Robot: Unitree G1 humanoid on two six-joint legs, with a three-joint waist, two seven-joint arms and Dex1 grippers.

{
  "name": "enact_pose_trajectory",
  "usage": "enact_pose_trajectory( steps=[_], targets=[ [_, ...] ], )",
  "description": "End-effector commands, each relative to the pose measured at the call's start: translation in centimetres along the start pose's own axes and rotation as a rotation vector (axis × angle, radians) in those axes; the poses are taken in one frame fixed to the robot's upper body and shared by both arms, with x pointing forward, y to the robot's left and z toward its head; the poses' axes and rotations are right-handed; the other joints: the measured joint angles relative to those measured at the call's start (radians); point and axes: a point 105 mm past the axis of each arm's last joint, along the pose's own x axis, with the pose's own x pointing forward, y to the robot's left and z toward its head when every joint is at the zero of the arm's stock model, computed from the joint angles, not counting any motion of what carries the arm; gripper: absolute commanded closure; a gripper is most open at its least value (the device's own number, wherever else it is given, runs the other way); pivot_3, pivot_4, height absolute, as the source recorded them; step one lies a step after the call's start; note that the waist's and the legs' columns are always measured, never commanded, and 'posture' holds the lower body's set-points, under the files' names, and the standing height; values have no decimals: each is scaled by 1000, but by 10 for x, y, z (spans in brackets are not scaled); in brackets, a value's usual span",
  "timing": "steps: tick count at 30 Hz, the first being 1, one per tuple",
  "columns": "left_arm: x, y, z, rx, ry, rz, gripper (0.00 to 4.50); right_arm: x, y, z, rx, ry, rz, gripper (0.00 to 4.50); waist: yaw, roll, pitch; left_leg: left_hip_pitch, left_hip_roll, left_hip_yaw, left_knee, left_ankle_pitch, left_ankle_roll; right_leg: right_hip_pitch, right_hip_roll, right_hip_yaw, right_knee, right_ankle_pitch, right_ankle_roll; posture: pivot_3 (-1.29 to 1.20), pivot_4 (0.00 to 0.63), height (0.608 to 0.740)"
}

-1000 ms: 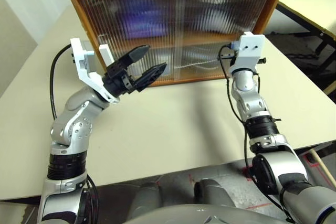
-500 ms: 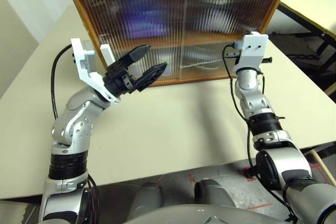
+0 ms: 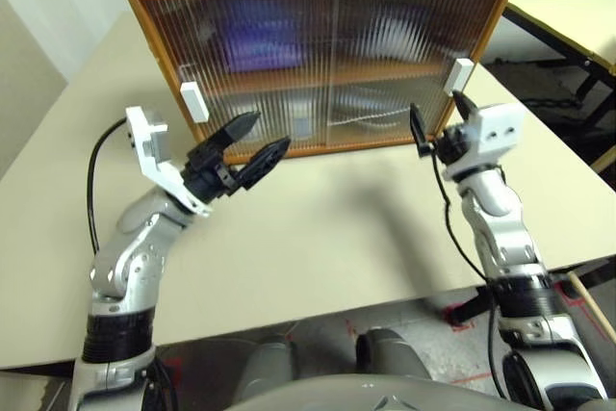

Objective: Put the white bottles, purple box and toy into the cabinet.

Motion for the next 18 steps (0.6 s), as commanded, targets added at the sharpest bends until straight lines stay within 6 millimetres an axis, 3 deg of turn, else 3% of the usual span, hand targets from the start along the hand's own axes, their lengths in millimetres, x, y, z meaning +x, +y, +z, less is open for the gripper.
enact_pose_trajectory(
  steps=[1,4,9,11,14,18],
  targets=[
    [-9,5,-12,9,-6,98,0,-19,-5,-1,49,-26,22,40,2,0,0,0,0,0,0,0,0,0,0,0,0,0,0,93,0,740],
    [-23,17,-26,35,-18,253,0,-40,-8,-14,46,3,12,40,4,-1,0,0,0,1,0,0,0,0,0,0,0,0,-1,88,0,740],
    [-72,38,-57,193,60,619,0,-72,-4,-29,41,37,15,40,2,-2,0,0,1,2,0,-2,-3,3,0,2,0,-4,-6,77,0,740],
    [-89,38,-62,229,93,725,0,-81,-3,-30,46,40,11,40,3,-3,1,0,1,3,0,-2,-4,2,0,3,0,-9,-16,75,0,740],
    [-111,31,-62,313,127,847,0,-94,1,-33,60,54,6,40,5,-5,1,0,1,4,0,-3,-6,2,-2,2,0,-9,-15,75,0,740],
    [-123,25,-60,365,142,903,0,-102,3,-36,58,66,-7,40,7,-7,2,0,2,5,0,-4,-6,2,-3,1,0,-10,-15,76,0,740]
  ],
)
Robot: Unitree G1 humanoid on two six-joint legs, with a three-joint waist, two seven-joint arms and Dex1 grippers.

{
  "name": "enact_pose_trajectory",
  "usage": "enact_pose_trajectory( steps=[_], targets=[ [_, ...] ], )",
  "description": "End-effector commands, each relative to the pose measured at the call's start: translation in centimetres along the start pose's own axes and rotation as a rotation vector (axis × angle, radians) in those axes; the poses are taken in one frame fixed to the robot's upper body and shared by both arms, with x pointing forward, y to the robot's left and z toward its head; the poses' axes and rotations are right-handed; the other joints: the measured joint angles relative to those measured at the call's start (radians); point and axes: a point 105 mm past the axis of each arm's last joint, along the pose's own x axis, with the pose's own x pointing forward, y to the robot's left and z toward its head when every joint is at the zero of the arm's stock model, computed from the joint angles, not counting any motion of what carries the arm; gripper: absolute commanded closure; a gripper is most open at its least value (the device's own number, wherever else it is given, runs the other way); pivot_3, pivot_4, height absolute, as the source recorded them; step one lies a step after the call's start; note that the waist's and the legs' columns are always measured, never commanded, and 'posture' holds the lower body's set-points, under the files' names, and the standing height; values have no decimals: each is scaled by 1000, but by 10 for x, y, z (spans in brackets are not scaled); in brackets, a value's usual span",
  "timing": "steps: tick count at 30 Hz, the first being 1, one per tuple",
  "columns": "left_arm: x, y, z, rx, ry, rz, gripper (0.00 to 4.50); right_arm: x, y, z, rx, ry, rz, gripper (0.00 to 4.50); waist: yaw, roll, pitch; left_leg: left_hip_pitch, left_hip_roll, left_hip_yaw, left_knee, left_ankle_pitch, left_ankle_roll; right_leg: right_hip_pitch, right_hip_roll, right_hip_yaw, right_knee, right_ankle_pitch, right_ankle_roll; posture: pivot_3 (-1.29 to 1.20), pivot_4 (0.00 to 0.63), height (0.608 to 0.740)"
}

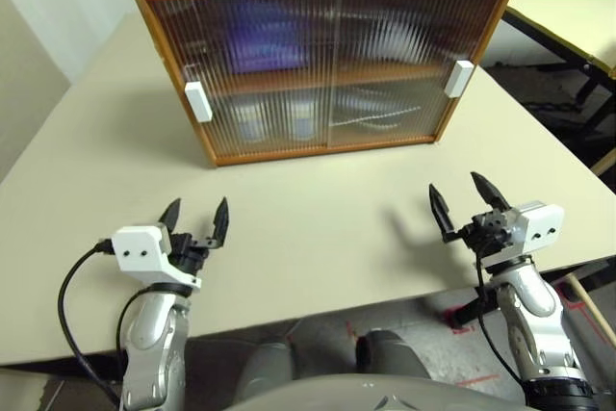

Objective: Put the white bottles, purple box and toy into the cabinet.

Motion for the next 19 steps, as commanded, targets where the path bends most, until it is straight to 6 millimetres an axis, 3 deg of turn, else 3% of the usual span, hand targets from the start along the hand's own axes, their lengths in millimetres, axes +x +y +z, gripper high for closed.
enact_pose_trajectory(
  steps=[1,19],
  targets=[
    [-5,4,9,58,-36,45,0,-3,0,5,-11,-24,-16,40,0,0,0,0,0,0,0,0,0,0,0,0,0,0,0,78,0,740],
    [-6,10,16,116,-80,121,0,-5,1,-4,8,-20,-13,40,0,0,0,0,0,0,0,-1,-1,0,1,-1,0,-3,0,91,0,740]
  ],
)
